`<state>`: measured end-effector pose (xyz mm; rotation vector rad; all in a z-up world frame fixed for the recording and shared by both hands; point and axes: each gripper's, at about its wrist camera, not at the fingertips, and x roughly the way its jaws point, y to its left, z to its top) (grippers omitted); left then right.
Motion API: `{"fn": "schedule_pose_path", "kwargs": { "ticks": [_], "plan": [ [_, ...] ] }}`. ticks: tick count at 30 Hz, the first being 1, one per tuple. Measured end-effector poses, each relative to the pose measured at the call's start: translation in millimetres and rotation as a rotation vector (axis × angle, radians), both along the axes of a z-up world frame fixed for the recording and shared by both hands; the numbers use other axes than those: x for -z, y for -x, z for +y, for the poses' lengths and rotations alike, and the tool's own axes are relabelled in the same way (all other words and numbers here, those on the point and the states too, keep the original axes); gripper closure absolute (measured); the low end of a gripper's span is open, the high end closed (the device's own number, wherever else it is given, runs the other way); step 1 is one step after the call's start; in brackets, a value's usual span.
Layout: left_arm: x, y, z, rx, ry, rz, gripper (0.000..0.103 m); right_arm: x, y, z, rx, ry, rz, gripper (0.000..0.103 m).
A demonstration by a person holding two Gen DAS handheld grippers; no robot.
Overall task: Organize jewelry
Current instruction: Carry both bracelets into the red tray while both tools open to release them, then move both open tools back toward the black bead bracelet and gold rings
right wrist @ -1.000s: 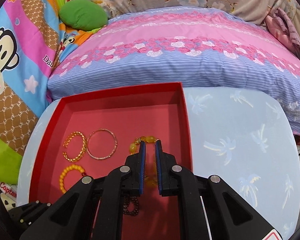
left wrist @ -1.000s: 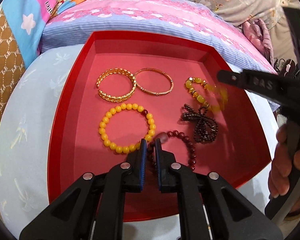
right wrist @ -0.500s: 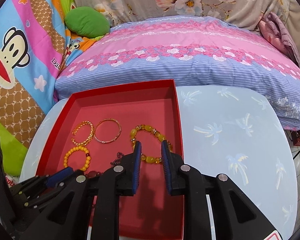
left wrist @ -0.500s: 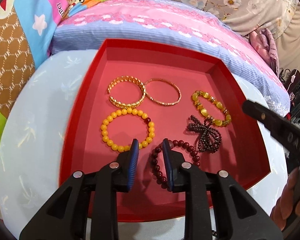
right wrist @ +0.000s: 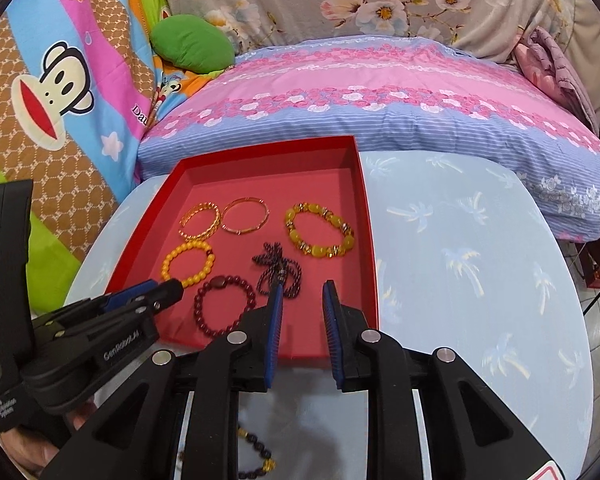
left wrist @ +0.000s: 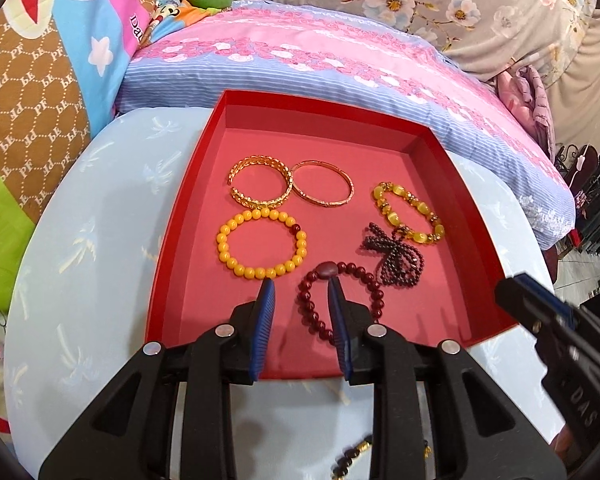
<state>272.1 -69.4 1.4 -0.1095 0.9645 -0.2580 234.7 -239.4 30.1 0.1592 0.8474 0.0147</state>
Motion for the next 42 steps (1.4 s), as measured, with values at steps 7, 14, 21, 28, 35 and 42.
{"fn": "schedule_pose_path", "kwargs": {
  "ticks": [7, 14, 21, 28, 35, 42],
  "plan": [
    [-9.3, 24.5, 7.1, 0.002, 0.003, -0.018, 0.077, -0.8, 34.1, 6.5, -0.015, 0.009, 0.005, 0.082],
    [-21.1, 57.0, 22.1, -0.002, -0.002, -0.056, 0.077, 14.9, 70.2, 11.0, -0.035, 0.01, 0.05, 0.082],
    [-24.2, 88.9, 30.0, 0.012, -0.028, -0.075, 0.076, 33.6, 97.9, 19.9, -0.054, -0.001, 0.092, 0.082],
    [-9.8, 107.9, 35.5, 0.021, -0.034, -0.032, 0.075, 44.0, 99.4, 33.1, -0.085, 0.008, 0.101, 0.082],
    [8.5, 122.1, 42.9, 0.022, -0.051, 0.006, 0.071, 53.7, 88.4, 42.8, -0.097, 0.018, 0.112, 0.082],
    [23.7, 126.4, 49.1, 0.009, -0.057, 0.045, 0.071, 61.5, 79.6, 47.4, -0.097, 0.044, 0.119, 0.082]
  ]
}}
